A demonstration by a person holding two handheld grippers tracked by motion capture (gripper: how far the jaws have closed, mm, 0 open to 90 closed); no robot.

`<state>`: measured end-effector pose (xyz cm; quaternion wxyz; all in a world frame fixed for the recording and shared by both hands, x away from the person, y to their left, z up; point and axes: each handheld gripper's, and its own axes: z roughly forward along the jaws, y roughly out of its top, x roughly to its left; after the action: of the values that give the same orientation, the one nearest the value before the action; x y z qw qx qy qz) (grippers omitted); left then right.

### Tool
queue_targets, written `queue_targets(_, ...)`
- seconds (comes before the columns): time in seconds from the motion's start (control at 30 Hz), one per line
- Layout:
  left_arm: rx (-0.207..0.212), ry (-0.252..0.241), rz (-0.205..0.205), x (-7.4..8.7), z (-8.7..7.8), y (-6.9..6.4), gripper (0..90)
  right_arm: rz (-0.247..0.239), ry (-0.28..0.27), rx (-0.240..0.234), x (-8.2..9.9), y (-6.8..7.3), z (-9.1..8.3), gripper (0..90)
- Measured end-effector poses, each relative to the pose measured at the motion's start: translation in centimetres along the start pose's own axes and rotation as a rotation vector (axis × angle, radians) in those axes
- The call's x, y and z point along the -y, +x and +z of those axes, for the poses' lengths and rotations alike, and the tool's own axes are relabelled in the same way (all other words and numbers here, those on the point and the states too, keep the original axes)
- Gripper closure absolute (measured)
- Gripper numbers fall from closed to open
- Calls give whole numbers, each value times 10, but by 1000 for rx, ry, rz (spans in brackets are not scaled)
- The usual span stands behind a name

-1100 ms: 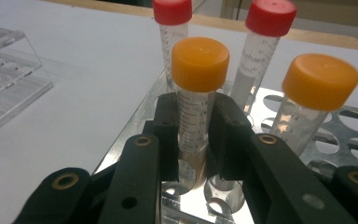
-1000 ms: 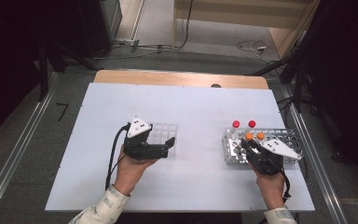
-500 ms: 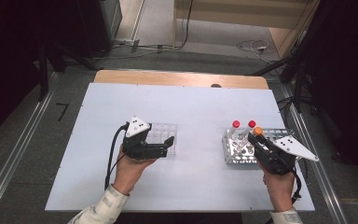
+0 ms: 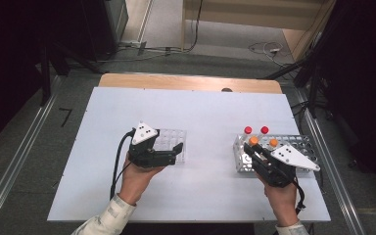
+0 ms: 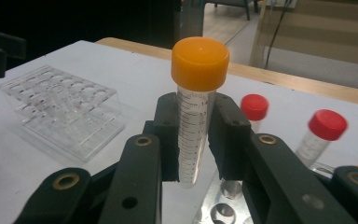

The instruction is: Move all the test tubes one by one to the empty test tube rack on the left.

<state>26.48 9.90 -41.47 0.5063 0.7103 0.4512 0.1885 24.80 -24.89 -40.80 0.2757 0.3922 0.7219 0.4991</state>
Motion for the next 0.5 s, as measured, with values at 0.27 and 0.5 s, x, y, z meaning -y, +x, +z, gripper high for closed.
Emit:
queue_targets(0.27,24,-16,18,-2,-4,-11,122,-13,51,-81,7,23,18,711)
queue_targets(0.5,45,-23,36,-3,-7,-20,136,-46,94,-155,9,53,38,712)
